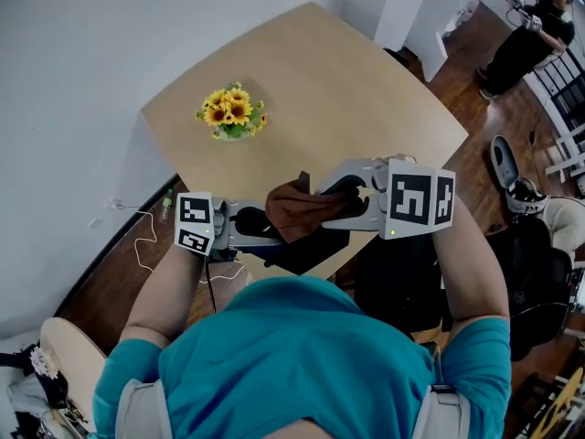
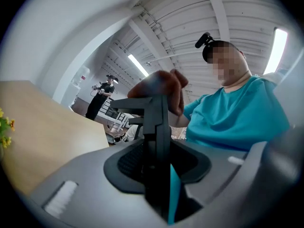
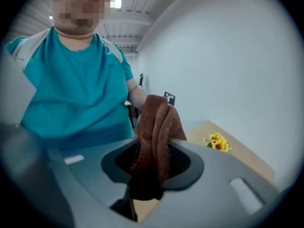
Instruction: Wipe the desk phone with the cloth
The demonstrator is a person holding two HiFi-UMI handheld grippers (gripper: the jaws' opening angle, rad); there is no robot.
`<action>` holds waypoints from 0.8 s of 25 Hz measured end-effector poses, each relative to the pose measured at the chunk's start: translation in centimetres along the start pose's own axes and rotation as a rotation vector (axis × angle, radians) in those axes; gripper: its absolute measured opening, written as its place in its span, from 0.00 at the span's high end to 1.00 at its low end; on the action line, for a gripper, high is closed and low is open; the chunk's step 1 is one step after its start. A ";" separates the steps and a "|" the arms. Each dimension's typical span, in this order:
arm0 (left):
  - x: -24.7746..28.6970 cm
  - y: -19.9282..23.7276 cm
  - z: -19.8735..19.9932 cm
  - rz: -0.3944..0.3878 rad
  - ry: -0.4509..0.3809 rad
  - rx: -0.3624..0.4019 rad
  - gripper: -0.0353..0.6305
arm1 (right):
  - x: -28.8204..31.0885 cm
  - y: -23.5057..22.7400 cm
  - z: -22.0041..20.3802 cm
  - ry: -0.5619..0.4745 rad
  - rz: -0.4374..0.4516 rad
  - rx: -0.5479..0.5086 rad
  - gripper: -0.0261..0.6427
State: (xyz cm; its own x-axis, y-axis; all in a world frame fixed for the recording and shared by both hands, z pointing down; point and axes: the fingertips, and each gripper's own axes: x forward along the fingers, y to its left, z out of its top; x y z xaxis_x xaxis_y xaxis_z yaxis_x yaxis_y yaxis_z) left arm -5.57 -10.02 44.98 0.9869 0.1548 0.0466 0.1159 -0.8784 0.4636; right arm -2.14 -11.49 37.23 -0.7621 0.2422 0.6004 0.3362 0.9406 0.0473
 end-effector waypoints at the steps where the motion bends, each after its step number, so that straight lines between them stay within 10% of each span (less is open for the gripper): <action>1: -0.1 0.0 0.0 0.000 -0.005 -0.001 0.70 | -0.1 0.6 -0.6 0.019 0.023 0.010 0.78; 8: -2.6 0.0 0.5 0.037 -0.054 -0.005 0.70 | -3.2 5.9 -5.3 0.156 0.139 0.098 0.78; 13: -2.0 0.1 0.1 0.042 -0.001 0.018 0.70 | -4.1 2.3 -1.0 -0.087 -0.001 0.118 0.78; 20: 0.9 -1.1 -0.9 -0.013 0.111 0.072 0.70 | 0.3 -0.2 -2.2 -0.098 0.110 0.148 0.78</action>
State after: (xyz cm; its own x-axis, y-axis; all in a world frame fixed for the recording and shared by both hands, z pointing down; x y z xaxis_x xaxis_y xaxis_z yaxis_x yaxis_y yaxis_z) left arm -4.89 -8.53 45.35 0.9672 0.2118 0.1401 0.1403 -0.9055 0.4004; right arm -1.19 -12.12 39.16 -0.7780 0.3611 0.5141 0.3411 0.9300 -0.1369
